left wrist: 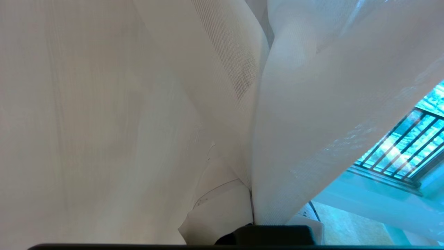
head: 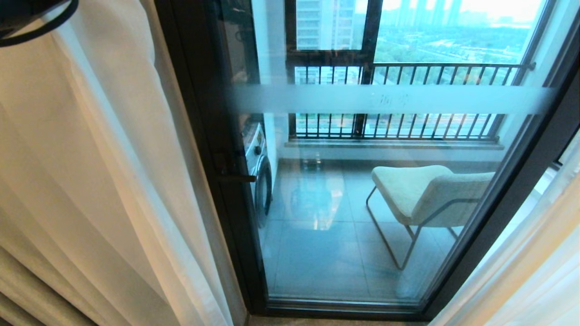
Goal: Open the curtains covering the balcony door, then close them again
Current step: Close the inner curtains on both sides
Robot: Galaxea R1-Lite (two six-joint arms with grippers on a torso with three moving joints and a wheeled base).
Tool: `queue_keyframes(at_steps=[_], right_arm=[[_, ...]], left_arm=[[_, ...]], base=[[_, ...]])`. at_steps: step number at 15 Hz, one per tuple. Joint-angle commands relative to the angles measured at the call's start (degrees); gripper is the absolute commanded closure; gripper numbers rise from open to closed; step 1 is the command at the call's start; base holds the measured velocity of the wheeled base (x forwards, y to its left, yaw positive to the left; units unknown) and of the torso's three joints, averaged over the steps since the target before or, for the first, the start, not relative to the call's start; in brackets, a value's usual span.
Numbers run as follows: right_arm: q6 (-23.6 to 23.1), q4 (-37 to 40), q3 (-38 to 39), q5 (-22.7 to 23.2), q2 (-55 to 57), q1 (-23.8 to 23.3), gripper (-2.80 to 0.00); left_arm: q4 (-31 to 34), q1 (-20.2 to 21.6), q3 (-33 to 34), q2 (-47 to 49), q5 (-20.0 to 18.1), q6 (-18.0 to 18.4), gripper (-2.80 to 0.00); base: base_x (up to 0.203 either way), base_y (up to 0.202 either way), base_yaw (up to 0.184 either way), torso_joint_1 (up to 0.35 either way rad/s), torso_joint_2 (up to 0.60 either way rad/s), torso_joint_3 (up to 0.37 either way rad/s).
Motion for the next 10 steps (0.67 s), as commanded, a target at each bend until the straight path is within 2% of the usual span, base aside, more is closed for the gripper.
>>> queue_keyframes(at_steps=[1, 6, 10], right_arm=[[-0.1, 0.0, 0.0, 0.0, 0.1, 0.0, 0.00], [-0.1, 0.0, 0.0, 0.0, 0.1, 0.0, 0.00], [-0.1, 0.0, 0.0, 0.0, 0.1, 0.0, 0.00]], left_arm=[[0.0, 0.0, 0.1, 0.2, 0.1, -0.1, 0.00], [0.0, 0.0, 0.5, 0.4, 0.2, -0.1, 0.00], [-0.1, 0.0, 1.0, 0.4, 0.2, 0.5, 0.00]], base=[[0.000, 0.000, 0.000, 0.000, 0.00, 0.000], [-0.001, -0.025, 0.000, 0.000, 0.00, 0.000], [0.000, -0.175, 0.000, 0.005, 0.00, 0.001]])
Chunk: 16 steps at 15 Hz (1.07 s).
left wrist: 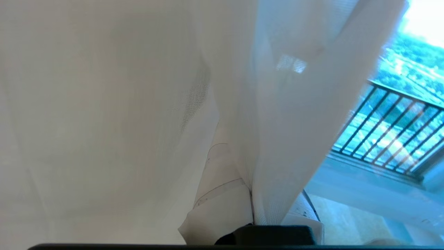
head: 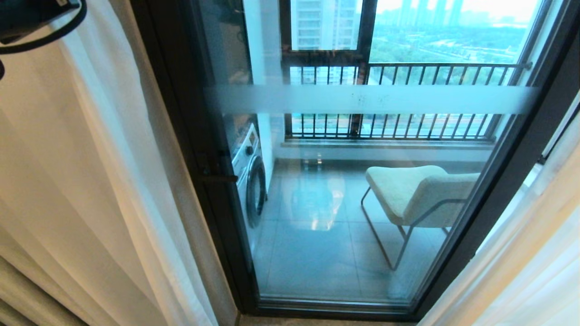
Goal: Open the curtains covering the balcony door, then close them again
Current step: Close the inner curtains on both sides
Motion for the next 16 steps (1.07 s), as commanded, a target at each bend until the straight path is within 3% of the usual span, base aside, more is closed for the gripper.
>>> queue_keyframes(at_steps=[1, 16], right_arm=[[-0.1, 0.0, 0.0, 0.0, 0.1, 0.0, 0.00], [-0.1, 0.0, 0.0, 0.0, 0.1, 0.0, 0.00]], left_arm=[[0.0, 0.0, 0.1, 0.1, 0.1, -0.1, 0.00], [0.0, -0.2, 0.2, 0.1, 0.2, -0.1, 0.00]], base=[[0.000, -0.198, -0.001, 0.002, 0.00, -0.002], [0.000, -0.190, 0.001, 0.003, 0.00, 0.001]])
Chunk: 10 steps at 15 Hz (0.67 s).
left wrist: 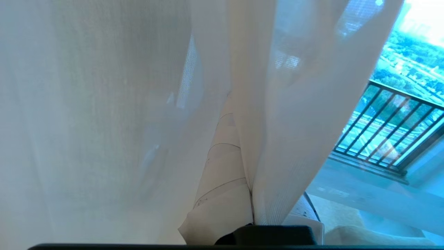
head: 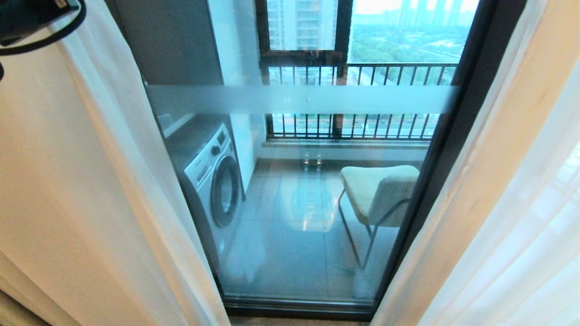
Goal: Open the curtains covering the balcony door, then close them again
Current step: Close the inner curtains on both sides
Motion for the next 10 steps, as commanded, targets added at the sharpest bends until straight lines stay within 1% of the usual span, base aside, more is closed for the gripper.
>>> queue_keyframes(at_steps=[1, 10], right_arm=[[-0.1, 0.0, 0.0, 0.0, 0.1, 0.0, 0.00], [-0.1, 0.0, 0.0, 0.0, 0.1, 0.0, 0.00]], left_arm=[[-0.1, 0.0, 0.1, 0.1, 0.1, -0.1, 0.00], [-0.1, -0.1, 0.1, 0.0, 0.2, -0.1, 0.00]], base=[[0.000, -0.192, 0.004, 0.002, 0.00, 0.005], [0.000, -0.192, 0.003, 0.002, 0.00, 0.002]])
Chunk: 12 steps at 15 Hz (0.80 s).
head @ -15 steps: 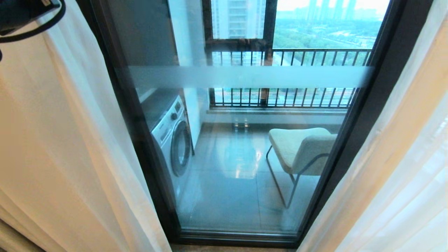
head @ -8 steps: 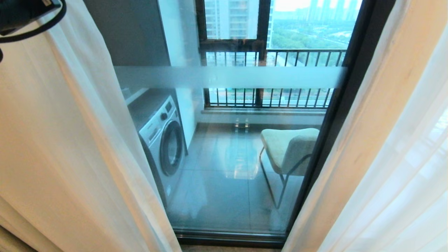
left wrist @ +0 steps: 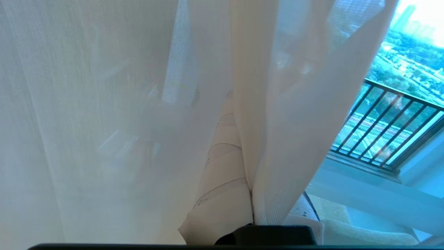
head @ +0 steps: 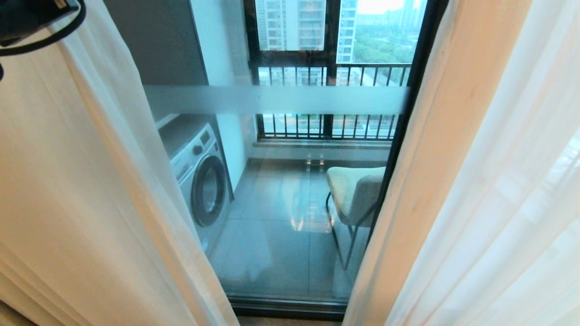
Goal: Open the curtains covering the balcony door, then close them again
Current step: Close the inner curtains on both sides
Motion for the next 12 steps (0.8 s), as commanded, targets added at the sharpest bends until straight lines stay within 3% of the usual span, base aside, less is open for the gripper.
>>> queue_keyframes(at_steps=[1, 12], right_arm=[[-0.1, 0.0, 0.0, 0.0, 0.1, 0.0, 0.00], [-0.1, 0.0, 0.0, 0.0, 0.1, 0.0, 0.00]], left_arm=[[-0.1, 0.0, 0.0, -0.1, 0.1, 0.0, 0.00], [-0.1, -0.1, 0.8, -0.6, 0.1, -0.1, 0.00]], base=[[0.000, -0.196, 0.003, 0.002, 0.00, 0.002], [0.000, -0.192, 0.002, 0.004, 0.00, 0.002]])
